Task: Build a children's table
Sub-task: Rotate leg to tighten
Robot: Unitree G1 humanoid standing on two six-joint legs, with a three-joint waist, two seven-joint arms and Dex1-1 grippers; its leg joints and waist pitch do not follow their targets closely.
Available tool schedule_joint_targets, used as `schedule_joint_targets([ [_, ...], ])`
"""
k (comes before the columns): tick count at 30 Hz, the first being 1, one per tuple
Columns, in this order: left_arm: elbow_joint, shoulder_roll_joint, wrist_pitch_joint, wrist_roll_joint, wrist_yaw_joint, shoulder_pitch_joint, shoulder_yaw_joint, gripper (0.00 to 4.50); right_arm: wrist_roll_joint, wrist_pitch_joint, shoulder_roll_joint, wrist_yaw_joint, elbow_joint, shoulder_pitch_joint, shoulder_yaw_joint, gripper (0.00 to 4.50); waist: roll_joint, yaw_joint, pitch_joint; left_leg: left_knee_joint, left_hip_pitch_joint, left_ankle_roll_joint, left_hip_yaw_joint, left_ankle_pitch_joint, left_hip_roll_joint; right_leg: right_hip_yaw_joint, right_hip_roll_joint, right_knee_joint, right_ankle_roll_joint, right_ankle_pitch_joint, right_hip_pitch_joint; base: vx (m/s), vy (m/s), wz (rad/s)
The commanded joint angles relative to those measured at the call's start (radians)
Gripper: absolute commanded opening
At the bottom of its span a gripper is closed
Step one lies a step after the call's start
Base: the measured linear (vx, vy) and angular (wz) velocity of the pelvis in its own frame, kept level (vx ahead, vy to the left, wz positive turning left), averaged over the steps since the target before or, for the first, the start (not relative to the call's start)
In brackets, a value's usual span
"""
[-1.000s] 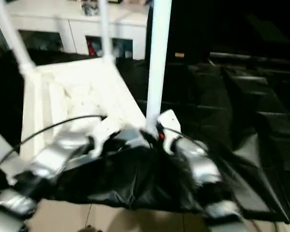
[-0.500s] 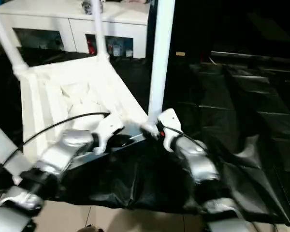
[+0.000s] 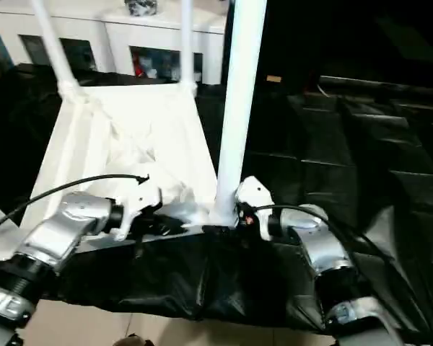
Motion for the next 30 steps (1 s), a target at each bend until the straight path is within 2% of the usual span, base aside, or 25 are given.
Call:
schedule_joint_targets([
  [1,0.005,0.000,0.000,0.012,-0.024,0.011,-0.041,0.00,0.006,-0.002,-0.001,0.038,-0.004,-0.008,0.023,3.43,-0.005,-0.001,-0.054,-0.068,0.016,0.035,-0.005,-0.221,0.037,0.039,-0.053,-0.059,-0.225,-0.165,0.034,0.000,0.000,0.00],
  [5,0.009,0.019,-0.005,0.022,-0.058,0.007,-0.052,0.00,0.013,0.005,-0.001,0.062,-0.002,-0.013,0.024,3.17,-0.006,0.000,-0.055,-0.066,0.016,0.037,-0.004,-0.210,0.037,0.039,-0.052,-0.057,-0.232,-0.145,0.034,0.000,0.000,0.00],
  [7,0.018,0.037,-0.012,0.037,-0.090,0.001,-0.067,0.00,0.010,0.002,0.007,0.083,0.004,-0.014,0.029,3.01,-0.001,0.002,-0.055,-0.066,0.017,0.037,-0.004,-0.211,0.037,0.038,-0.052,-0.056,-0.237,-0.138,0.034,0.000,0.000,0.00],
  [9,0.022,0.040,-0.009,0.043,-0.092,-0.002,-0.071,0.00,0.015,0.008,0.014,0.088,0.000,-0.007,0.032,2.90,-0.003,0.001,-0.055,-0.067,0.017,0.033,-0.004,-0.217,0.037,0.038,-0.052,-0.056,-0.239,-0.140,0.034,0.000,0.000,0.00],
  [10,0.024,0.040,-0.009,0.044,-0.091,-0.003,-0.071,0.00,0.017,0.011,0.017,0.088,-0.003,-0.005,0.033,2.84,0.011,0.003,-0.056,-0.068,0.019,0.028,-0.006,-0.223,0.037,0.038,-0.053,-0.054,-0.241,-0.140,0.034,0.000,0.000,0.00],
  [11,0.024,0.040,-0.009,0.044,-0.091,-0.003,-0.071,0.00,0.018,0.012,0.018,0.088,-0.003,-0.004,0.033,2.80,0.003,0.001,-0.055,-0.068,0.018,0.023,-0.004,-0.234,0.037,0.038,-0.051,-0.057,-0.241,-0.142,0.034,0.000,0.000,0.00],
  [13,0.044,0.017,0.016,0.051,-0.047,-0.019,-0.062,0.00,0.049,0.048,0.061,0.023,-0.029,0.026,-0.001,2.78,0.010,0.003,-0.054,-0.071,0.022,0.013,-0.005,-0.258,0.038,0.039,-0.051,-0.059,-0.243,-0.154,0.032,0.000,0.000,0.00],
  [14,0.048,0.011,0.018,0.053,-0.037,-0.022,-0.059,0.00,0.051,0.051,0.069,0.006,-0.031,0.029,-0.007,2.76,0.007,0.001,-0.052,-0.072,0.020,0.009,-0.005,-0.265,0.037,0.039,-0.050,-0.060,-0.241,-0.163,0.033,0.000,0.000,0.00],
  [15,0.054,0.001,0.025,0.055,-0.019,-0.026,-0.056,0.00,0.040,0.048,0.085,-0.044,-0.019,0.031,-0.016,2.74,0.011,0.002,-0.051,-0.074,0.023,-0.001,-0.006,-0.293,0.036,0.040,-0.054,-0.064,-0.235,-0.202,0.032,0.000,0.000,0.00],
  [16,0.058,-0.005,0.029,0.057,-0.008,-0.029,-0.054,0.00,0.031,0.046,0.096,-0.078,-0.011,0.033,-0.022,2.74,0.008,0.000,-0.050,-0.076,0.022,-0.007,-0.007,-0.306,0.037,0.040,-0.055,-0.066,-0.230,-0.223,0.031,0.000,0.000,0.00],
  [17,0.070,-0.026,0.041,0.063,0.029,-0.038,-0.049,0.00,0.007,0.036,0.120,-0.163,0.015,0.029,-0.033,2.74,0.007,-0.003,-0.047,-0.078,0.025,-0.018,-0.009,-0.338,0.035,0.040,-0.056,-0.073,-0.217,-0.282,0.028,0.000,0.000,0.00],
  [19,0.087,-0.057,0.055,0.073,0.079,-0.050,-0.047,0.00,-0.018,0.037,0.161,-0.280,0.053,0.022,-0.052,2.72,0.007,-0.011,-0.040,-0.081,0.032,-0.047,-0.016,-0.407,0.033,0.039,-0.063,-0.090,-0.175,-0.446,0.019,-0.028,-0.006,-0.01],
  [20,0.100,-0.088,0.067,0.083,0.126,-0.059,-0.045,0.00,-0.040,0.040,0.200,-0.392,0.090,0.010,-0.070,2.72,0.004,-0.013,-0.040,-0.081,0.031,-0.052,-0.018,-0.417,0.033,0.038,-0.064,-0.092,-0.160,-0.483,0.020,-0.061,-0.006,-0.08],
  [21,0.106,-0.108,0.076,0.088,0.154,-0.063,-0.044,0.00,-0.052,0.045,0.224,-0.460,0.112,0.001,-0.080,2.72,0.005,-0.020,-0.034,-0.085,0.028,-0.061,-0.023,-0.440,0.031,0.035,-0.067,-0.100,-0.131,-0.561,0.018,-0.061,-0.006,-0.08],
  [24,0.117,-0.165,0.100,0.096,0.216,-0.072,-0.046,0.00,-0.071,0.050,0.272,-0.570,0.152,-0.018,-0.086,2.72,0.006,-0.032,-0.034,-0.085,0.031,-0.069,-0.036,-0.494,0.027,0.023,-0.070,-0.117,-0.078,-0.670,0.017,-0.018,0.001,-0.05],
  [26,0.124,-0.212,0.117,0.106,0.267,-0.077,-0.052,0.00,-0.085,0.057,0.316,-0.656,0.181,-0.039,-0.086,2.72,0.008,-0.037,-0.037,-0.087,0.031,-0.064,-0.039,-0.494,0.027,0.020,-0.068,-0.121,-0.077,-0.648,0.019,0.000,0.000,0.00],
  [27,0.136,-0.255,0.129,0.118,0.312,-0.082,-0.062,0.00,-0.112,0.057,0.364,-0.732,0.199,-0.060,-0.079,2.72,0.008,-0.041,-0.035,-0.089,0.034,-0.061,-0.039,-0.500,0.026,0.019,-0.065,-0.125,-0.082,-0.631,0.013,0.000,0.000,0.00],
  [29,0.138,-0.272,0.130,0.127,0.320,-0.082,-0.075,0.00,-0.130,0.039,0.385,-0.736,0.196,-0.065,-0.059,2.72,0.010,-0.044,-0.035,-0.090,0.039,-0.058,-0.040,-0.524,0.024,0.017,-0.063,-0.129,-0.079,-0.631,0.011,0.000,0.000,0.00],
  [30,0.138,-0.280,0.132,0.128,0.322,-0.081,-0.078,0.00,-0.142,0.022,0.393,-0.739,0.193,-0.069,-0.048,2.72,0.009,-0.046,-0.037,-0.093,0.037,-0.053,-0.041,-0.530,0.025,0.016,-0.061,-0.129,-0.078,-0.612,0.016,0.000,0.000,0.00],
])
